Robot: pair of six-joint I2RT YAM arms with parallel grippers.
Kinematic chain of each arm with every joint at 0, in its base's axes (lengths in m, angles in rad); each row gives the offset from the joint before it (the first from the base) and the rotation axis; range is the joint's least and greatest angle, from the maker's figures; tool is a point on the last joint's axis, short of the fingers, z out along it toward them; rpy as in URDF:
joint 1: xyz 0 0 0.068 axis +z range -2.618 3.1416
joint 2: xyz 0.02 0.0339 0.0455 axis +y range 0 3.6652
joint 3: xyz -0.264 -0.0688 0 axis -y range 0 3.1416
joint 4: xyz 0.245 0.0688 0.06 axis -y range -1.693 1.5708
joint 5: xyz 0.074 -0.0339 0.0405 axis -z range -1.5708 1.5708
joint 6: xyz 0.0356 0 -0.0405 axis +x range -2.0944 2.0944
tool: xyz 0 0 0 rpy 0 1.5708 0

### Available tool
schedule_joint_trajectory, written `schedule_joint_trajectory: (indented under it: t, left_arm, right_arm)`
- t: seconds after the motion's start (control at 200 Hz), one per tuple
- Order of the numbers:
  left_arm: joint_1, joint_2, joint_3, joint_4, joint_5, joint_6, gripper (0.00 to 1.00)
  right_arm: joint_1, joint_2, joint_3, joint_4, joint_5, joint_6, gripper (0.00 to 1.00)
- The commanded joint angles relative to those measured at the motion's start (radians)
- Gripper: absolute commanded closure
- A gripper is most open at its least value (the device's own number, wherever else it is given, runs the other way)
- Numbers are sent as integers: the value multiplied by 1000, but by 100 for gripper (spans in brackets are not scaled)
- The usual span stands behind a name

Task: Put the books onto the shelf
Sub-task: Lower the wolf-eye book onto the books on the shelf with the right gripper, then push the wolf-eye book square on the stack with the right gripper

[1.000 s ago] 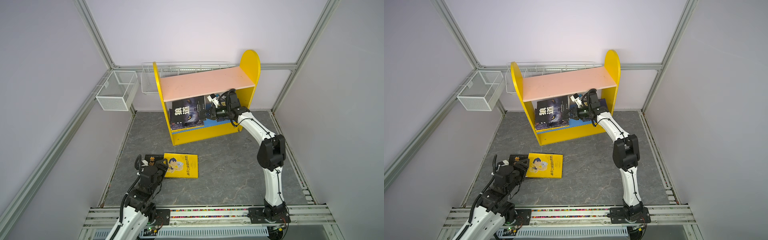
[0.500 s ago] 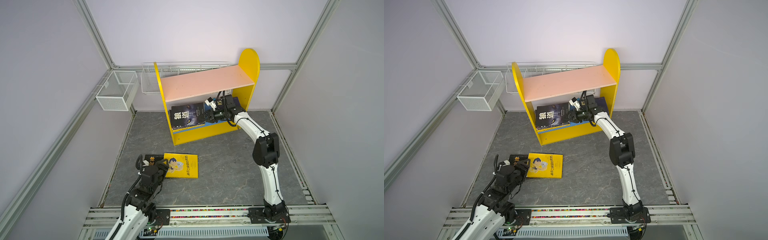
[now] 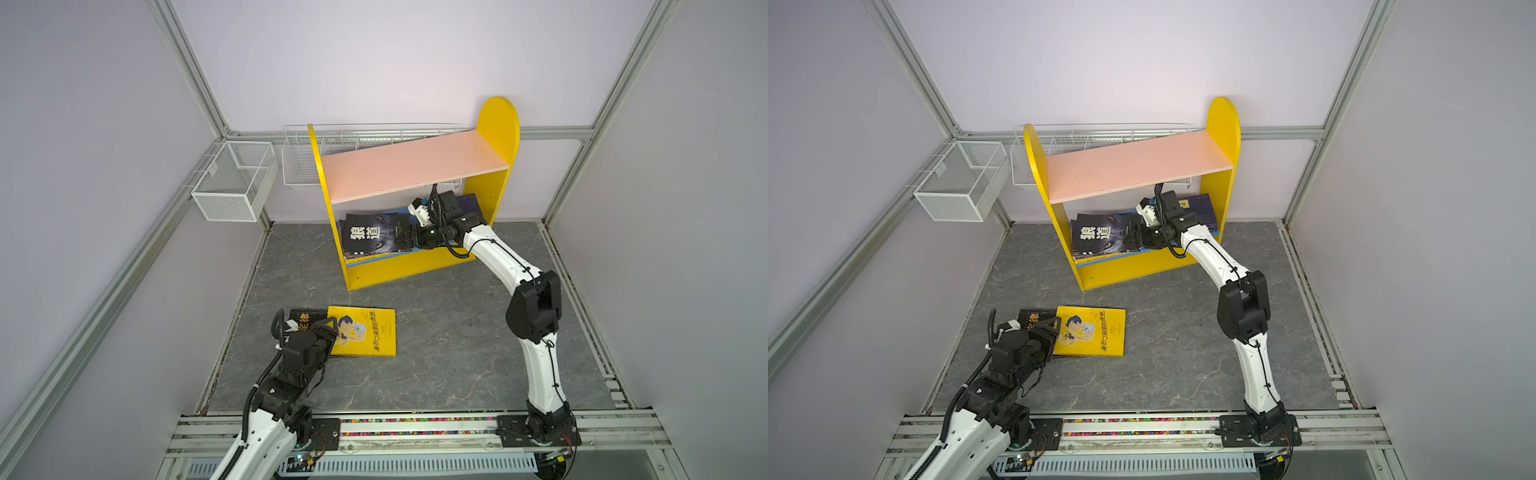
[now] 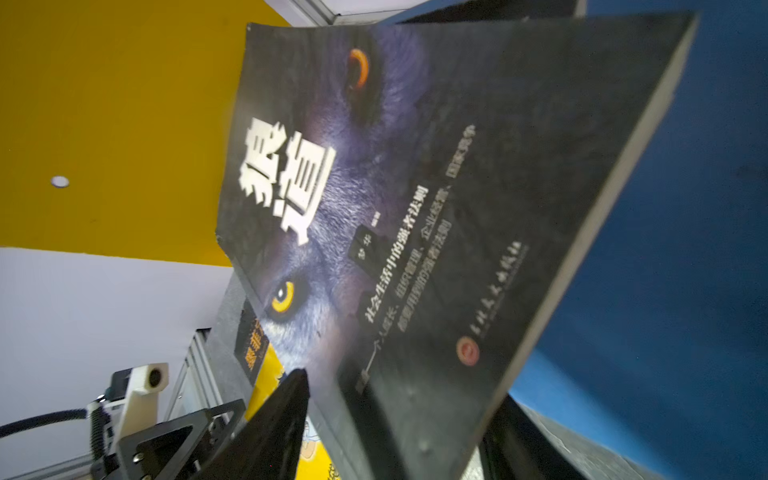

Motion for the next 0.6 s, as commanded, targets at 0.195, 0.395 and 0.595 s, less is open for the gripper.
schedule_joint_trajectory:
  t: [0.195, 0.395, 0.595]
  left_arm:
    - [-2, -4, -14, 9, 7, -11, 36]
    - [-3, 0, -15, 9, 8, -7, 36]
    - [-3, 1, -23, 11, 1, -8, 36]
  right_arm:
    - [25, -181, -86, 58, 180, -122, 34]
    - [30, -278, -226, 94, 176, -126, 39]
    - [39, -317, -320, 88, 146, -106, 47]
